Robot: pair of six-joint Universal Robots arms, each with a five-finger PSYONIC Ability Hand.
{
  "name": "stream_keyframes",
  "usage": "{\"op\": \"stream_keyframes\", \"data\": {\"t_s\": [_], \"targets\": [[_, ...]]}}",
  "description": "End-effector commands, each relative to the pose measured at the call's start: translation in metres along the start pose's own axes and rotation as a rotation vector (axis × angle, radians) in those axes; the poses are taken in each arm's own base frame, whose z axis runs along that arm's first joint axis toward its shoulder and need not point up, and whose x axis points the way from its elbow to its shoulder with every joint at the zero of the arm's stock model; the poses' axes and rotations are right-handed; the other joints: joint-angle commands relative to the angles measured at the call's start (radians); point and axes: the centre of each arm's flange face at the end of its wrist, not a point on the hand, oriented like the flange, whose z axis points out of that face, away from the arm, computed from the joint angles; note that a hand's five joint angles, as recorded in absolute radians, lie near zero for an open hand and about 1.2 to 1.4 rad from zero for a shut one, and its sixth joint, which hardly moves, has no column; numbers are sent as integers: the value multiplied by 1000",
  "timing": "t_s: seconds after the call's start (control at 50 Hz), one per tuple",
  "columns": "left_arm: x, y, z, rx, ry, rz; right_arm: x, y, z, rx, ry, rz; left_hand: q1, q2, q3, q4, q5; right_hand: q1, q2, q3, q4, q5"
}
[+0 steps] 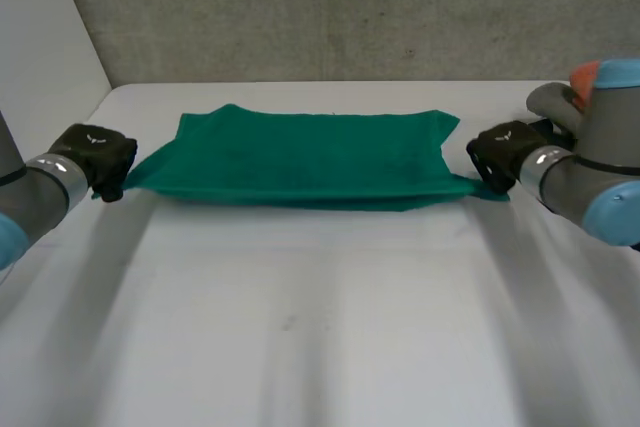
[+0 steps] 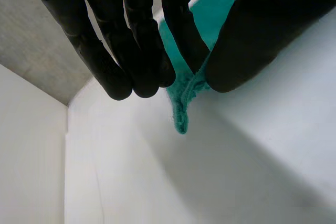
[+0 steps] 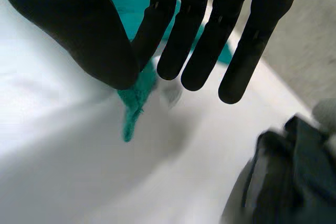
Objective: Fold the laundry.
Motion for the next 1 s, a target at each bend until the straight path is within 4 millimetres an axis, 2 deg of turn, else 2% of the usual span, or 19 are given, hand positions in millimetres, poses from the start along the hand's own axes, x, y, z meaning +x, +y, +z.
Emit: {"op": "stream_keyframes", "data": {"t_s": [0.02, 0.06, 0.08, 0.16, 0.22, 0.3, 0.38, 0.44, 0.46, 0.52, 0.54, 0.62, 0.68, 0.7, 0.78, 0.88, 0.96, 0.98, 1.0], "targets": [[14, 20, -58, -260, 143, 6, -2, 16, -75, -274, -179, -77, 225, 200, 207, 198, 234, 249, 218, 209, 200, 242], [20, 26, -74, -327, 198, 33, -4, 22, -91, -340, -238, -107, 225, 200, 207, 198, 234, 249, 218, 209, 200, 242], [26, 32, -89, -379, 257, 69, -6, 27, -105, -399, -299, -139, 225, 200, 207, 198, 234, 249, 218, 209, 200, 242], [33, 45, -112, -448, 349, 160, -6, 34, -128, -480, -386, -185, 225, 200, 207, 198, 234, 249, 218, 209, 200, 242], [32, 47, -114, -433, 344, 222, -7, 33, -132, -477, -373, -186, 225, 200, 207, 198, 234, 249, 218, 209, 200, 242], [23, 34, -100, -341, 257, 290, -10, 28, -128, -431, -330, -192, 225, 200, 207, 198, 234, 249, 218, 209, 200, 242], [19, 3, -77, -183, 153, 262, -16, 21, -109, -332, -248, -212, 225, 200, 207, 198, 234, 249, 218, 209, 200, 242], [21, -12, -60, -112, 120, 230, -18, 14, -85, -245, -164, -223, 225, 200, 207, 198, 234, 249, 218, 209, 200, 242], [22, -22, -48, -68, 101, 208, -18, 11, -72, -211, -119, -224, 225, 200, 207, 198, 234, 249, 218, 209, 200, 242], [26, -32, -27, -23, 74, 183, -17, 9, -51, -162, -54, -219, 225, 200, 207, 198, 234, 249, 218, 209, 200, 242], [27, -38, -13, -3, 50, 171, -15, 7, -38, -130, -8, -219, 225, 200, 207, 198, 234, 249, 218, 209, 200, 242], [28, -41, 22, -10, -32, 157, -7, 0, -6, -32, 109, -217, 225, 200, 207, 198, 234, 249, 218, 209, 200, 242], [25, -41, 39, -25, -92, 150, -2, -4, 13, 32, 171, -219, 225, 200, 207, 198, 234, 249, 218, 209, 200, 242], [23, -42, 48, -30, -128, 150, -2, -5, 25, 77, 200, -227, 225, 200, 207, 198, 234, 249, 218, 209, 200, 242], [28, -49, 65, 7, -159, 152, -2, -10, 48, 162, 250, -234, 225, 200, 207, 198, 234, 249, 218, 209, 200, 242], [37, -55, 77, 51, -166, 160, -5, -11, 68, 210, 277, -233, 225, 200, 207, 198, 234, 249, 218, 209, 200, 242], [42, -60, 86, 106, -180, 172, -8, -7, 84, 234, 285, -236, 225, 200, 207, 198, 234, 249, 218, 209, 200, 242], [44, -60, 88, 116, -182, 177, -11, -6, 87, 238, 285, -237, 162, 136, 143, 134, 170, 237, 206, 197, 188, 230], [48, -60, 92, 131, -189, 188, -15, -2, 93, 237, 286, -242, -345, -370, -363, -372, -336, -519, -550, -558, -567, -526]]}}
